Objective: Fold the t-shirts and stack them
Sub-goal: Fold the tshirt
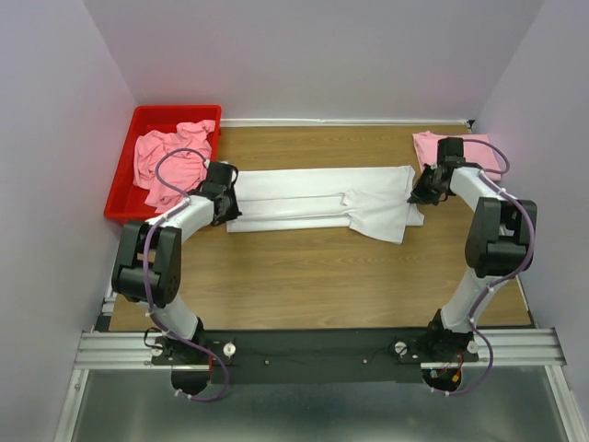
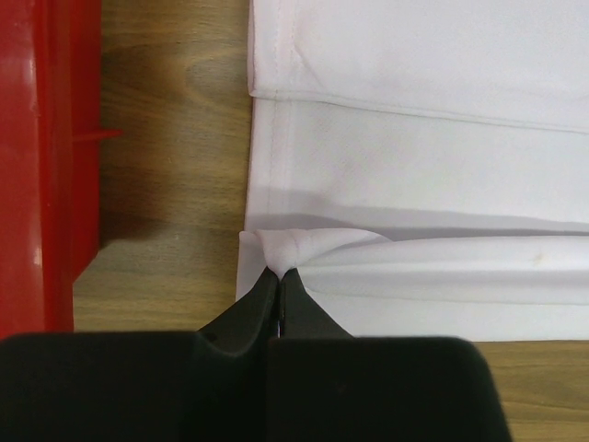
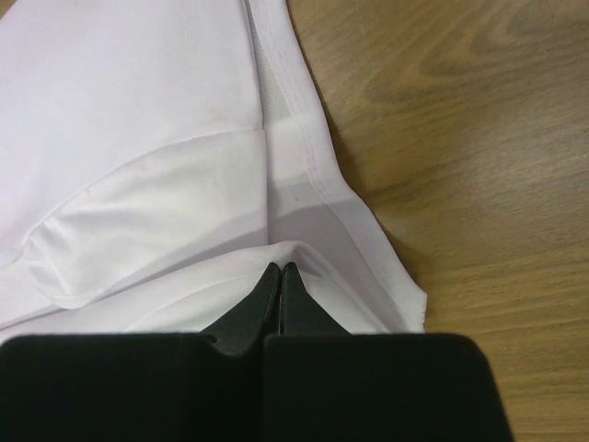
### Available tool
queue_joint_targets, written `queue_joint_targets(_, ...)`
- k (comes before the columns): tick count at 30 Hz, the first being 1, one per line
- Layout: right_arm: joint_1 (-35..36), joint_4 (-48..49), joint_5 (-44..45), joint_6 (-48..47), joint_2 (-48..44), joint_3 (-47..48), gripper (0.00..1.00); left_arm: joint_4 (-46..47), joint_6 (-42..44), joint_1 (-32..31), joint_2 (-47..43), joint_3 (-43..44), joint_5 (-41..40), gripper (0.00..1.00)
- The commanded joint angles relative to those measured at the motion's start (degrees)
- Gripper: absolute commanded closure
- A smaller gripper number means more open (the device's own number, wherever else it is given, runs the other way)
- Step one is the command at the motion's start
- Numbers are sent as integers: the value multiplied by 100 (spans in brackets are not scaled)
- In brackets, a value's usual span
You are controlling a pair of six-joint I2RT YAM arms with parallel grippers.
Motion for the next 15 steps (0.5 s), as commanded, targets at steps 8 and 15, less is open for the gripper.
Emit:
queue_joint_targets(8, -28, 403, -115, -128, 299, 176, 99, 102, -19, 52, 236, -79, -358, 100)
queue_joint_targets(15, -10, 421, -212, -216, -166, 106, 73, -3, -54, 52, -115, 44, -244, 51)
